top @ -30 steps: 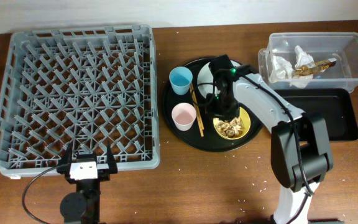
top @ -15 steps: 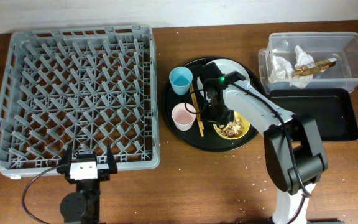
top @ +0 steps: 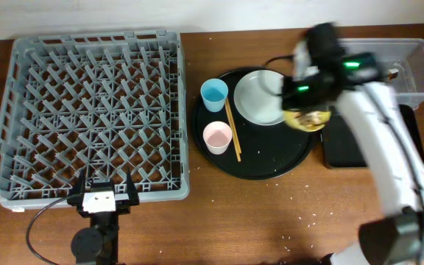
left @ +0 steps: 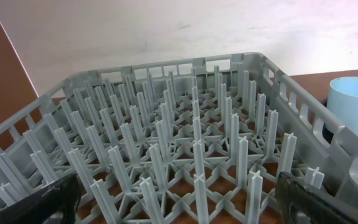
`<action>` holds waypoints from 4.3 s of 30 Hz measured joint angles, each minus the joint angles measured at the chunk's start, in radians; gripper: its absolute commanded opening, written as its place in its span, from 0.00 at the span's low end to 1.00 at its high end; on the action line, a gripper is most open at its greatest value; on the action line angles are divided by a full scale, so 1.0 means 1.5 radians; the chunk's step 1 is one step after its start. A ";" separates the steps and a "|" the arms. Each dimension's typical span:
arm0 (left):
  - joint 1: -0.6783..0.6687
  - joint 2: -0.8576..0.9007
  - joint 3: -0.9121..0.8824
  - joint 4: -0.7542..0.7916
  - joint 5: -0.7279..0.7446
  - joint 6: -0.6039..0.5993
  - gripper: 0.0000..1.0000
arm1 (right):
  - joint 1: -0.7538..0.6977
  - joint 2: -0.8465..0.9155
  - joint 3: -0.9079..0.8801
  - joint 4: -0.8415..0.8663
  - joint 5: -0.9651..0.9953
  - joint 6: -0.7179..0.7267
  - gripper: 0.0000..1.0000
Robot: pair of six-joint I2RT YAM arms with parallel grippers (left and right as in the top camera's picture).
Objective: Sort waste into correct bins and load items into the dishwasher rack
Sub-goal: 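Tip the yellow bowl over the black tray to dump the scraps, then set the empty yellow bowl back on the black round tray, then grasp the pink cup with the right gripper and pass it to the left gripper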
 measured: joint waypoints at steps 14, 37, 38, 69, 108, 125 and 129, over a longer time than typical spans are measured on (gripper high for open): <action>0.000 0.000 0.000 0.000 0.000 0.000 1.00 | -0.468 0.013 -0.244 0.218 -0.462 -0.286 0.04; 0.000 0.000 0.000 0.000 0.000 0.000 1.00 | -0.667 0.065 -0.380 0.347 -0.848 -0.186 0.04; 0.000 0.000 0.000 0.000 0.000 0.000 1.00 | -0.674 0.065 -0.380 0.347 -0.857 -0.170 0.04; 0.000 0.000 0.000 0.000 0.000 0.000 1.00 | 0.047 -0.043 -0.335 0.309 -0.141 0.011 0.04; 0.000 0.529 0.557 -0.363 0.146 -0.079 1.00 | 0.198 0.181 -0.126 0.227 -0.013 0.036 0.28; 0.000 0.859 0.598 -0.186 0.661 -0.084 1.00 | 0.057 0.143 -0.125 0.231 -0.299 0.015 0.04; 0.000 0.859 0.598 -0.184 0.827 -0.092 0.99 | -0.062 0.098 -0.118 0.208 -0.489 -0.057 0.04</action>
